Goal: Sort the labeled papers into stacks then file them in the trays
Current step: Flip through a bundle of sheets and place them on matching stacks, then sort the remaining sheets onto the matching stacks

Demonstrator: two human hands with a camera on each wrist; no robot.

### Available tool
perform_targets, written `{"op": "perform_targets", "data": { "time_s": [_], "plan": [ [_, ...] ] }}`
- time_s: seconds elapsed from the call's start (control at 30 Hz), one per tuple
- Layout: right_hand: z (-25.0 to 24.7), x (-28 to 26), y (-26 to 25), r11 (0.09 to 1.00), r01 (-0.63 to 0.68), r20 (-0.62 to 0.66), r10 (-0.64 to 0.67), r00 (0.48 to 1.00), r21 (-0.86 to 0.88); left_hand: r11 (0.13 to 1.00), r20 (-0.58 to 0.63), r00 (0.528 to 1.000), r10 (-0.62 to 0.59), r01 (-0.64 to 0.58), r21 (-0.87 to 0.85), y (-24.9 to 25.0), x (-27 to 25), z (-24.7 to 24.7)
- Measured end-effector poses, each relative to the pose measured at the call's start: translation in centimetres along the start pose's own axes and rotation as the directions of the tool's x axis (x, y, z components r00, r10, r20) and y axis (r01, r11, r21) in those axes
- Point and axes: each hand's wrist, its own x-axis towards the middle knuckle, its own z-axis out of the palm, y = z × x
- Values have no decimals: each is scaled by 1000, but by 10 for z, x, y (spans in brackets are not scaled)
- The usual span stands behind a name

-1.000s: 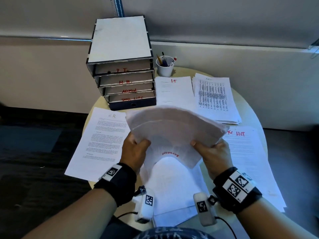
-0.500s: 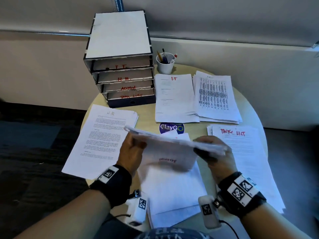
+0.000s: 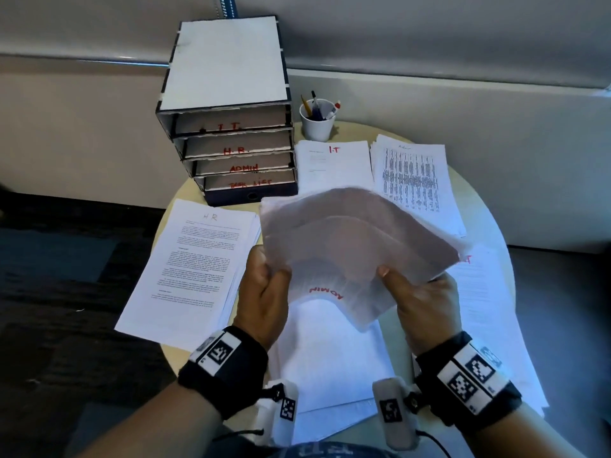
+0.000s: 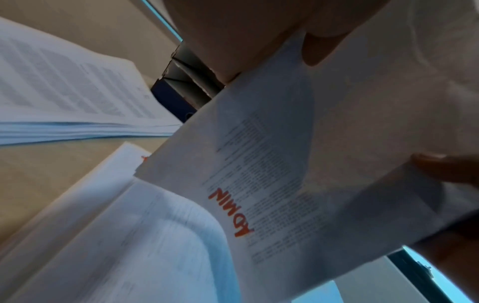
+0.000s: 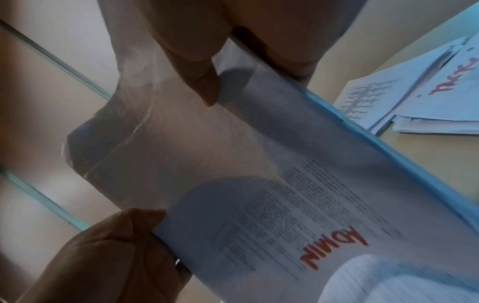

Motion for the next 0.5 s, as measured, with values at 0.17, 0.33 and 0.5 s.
{"op": "perform_targets", "data": {
  "time_s": [0.17,0.33,0.5],
  "plan": [
    [-1,3,22,985,-89,53,98,994,-149,978,128,982,-139,116,171,-32,6,9],
    [-26,16,-12,959,105,-99,-135,986,-263,910,211,971,-115,18,414,-21,31,8],
    [-44,16,-88,265,725,417,-672,612,-636,501,541,835,96,-511,699,51,48,31]
  ]
}}
